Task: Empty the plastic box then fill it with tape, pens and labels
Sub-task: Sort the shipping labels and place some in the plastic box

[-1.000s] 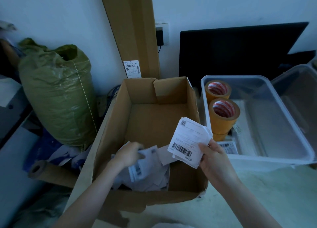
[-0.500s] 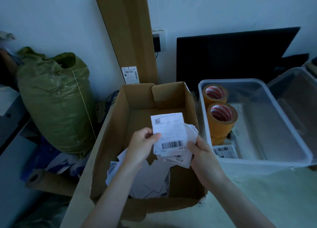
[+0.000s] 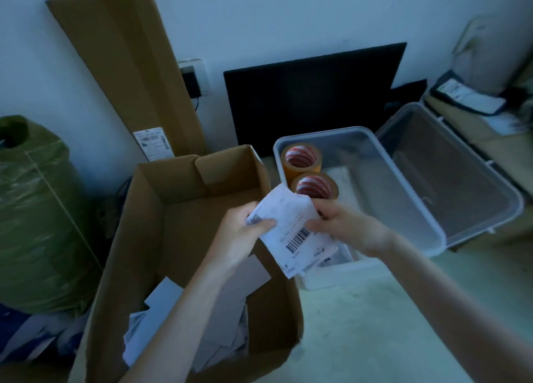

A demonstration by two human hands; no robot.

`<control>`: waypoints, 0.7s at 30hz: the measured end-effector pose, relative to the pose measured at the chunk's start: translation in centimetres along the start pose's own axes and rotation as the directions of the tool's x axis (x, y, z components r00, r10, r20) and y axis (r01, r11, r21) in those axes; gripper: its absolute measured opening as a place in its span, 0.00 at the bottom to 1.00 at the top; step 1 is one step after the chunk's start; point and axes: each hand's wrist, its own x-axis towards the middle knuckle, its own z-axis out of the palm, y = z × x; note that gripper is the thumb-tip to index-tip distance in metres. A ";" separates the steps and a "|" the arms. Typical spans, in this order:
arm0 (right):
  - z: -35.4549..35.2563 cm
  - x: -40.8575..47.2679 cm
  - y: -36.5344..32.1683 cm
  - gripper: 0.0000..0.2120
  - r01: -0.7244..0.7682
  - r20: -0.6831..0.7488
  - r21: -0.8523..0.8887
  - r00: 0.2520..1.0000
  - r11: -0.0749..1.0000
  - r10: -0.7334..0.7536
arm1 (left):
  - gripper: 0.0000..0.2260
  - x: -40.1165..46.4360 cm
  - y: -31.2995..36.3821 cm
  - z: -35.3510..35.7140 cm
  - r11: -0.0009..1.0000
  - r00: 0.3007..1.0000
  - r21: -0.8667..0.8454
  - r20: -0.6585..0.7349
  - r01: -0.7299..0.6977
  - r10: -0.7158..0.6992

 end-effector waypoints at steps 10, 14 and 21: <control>-1.5 0.9 2.4 0.08 0.117 -0.278 0.045 0.955 0.992 -0.101 | 0.13 0.6 -1.0 3.5 0.956 0.993 -0.278 -0.095 -0.088 0.064; -0.8 1.2 2.7 0.07 0.135 -0.218 -0.129 0.963 0.982 -0.161 | 0.15 -0.1 -2.2 3.8 0.957 0.989 -0.268 -0.124 -0.107 0.075; -0.9 2.2 2.7 0.09 0.146 -0.241 -0.160 0.953 0.976 -0.182 | 0.13 0.5 -0.8 3.7 0.965 0.988 -0.212 -0.064 -0.152 0.142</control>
